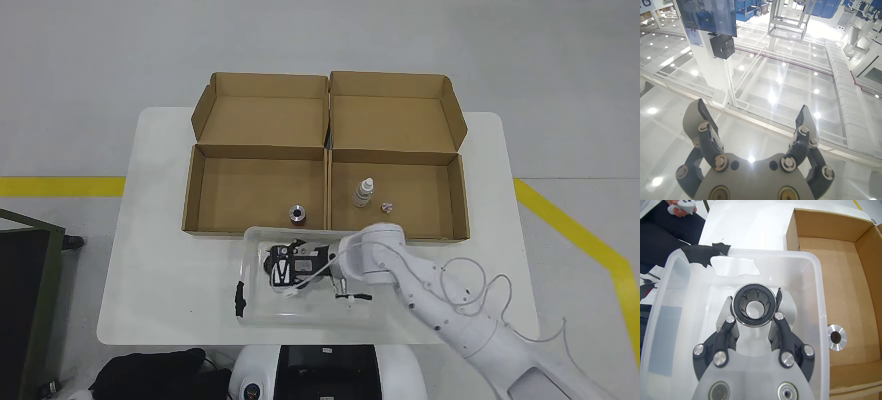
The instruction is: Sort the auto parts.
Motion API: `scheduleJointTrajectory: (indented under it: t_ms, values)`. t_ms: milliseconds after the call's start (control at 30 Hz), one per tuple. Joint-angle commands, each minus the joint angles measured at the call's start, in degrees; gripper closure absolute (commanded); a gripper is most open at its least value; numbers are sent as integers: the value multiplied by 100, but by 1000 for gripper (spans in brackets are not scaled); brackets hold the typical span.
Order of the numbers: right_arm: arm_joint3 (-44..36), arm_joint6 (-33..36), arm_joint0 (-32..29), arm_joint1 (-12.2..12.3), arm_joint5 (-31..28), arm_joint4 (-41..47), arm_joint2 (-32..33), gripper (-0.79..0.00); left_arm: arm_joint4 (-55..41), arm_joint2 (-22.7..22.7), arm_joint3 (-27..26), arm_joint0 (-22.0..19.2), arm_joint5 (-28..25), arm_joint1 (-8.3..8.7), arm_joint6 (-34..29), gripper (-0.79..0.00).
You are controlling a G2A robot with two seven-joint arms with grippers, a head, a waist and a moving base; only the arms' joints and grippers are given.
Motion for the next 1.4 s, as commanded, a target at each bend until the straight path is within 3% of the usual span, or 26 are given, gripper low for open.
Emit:
scheduleJointTrajectory:
  t_ms: [0, 533, 967, 1367]
  values:
    - [-68, 24, 8, 2, -31, 61, 29, 0, 0, 0, 0, 0, 0, 0, 0, -785]
    - [-925, 140, 35, 76, -208, 875, 517, 0, 0, 0, 0, 0, 0, 0, 0, -785]
    - [-1171, -1005, 134, 140, -391, 1335, 1274, 0, 0, 0, 0, 0, 0, 0, 0, -785]
    - [-1575, -1810, 61, 301, -719, 903, 2276, 0, 0, 0, 0, 0, 0, 0, 0, -785]
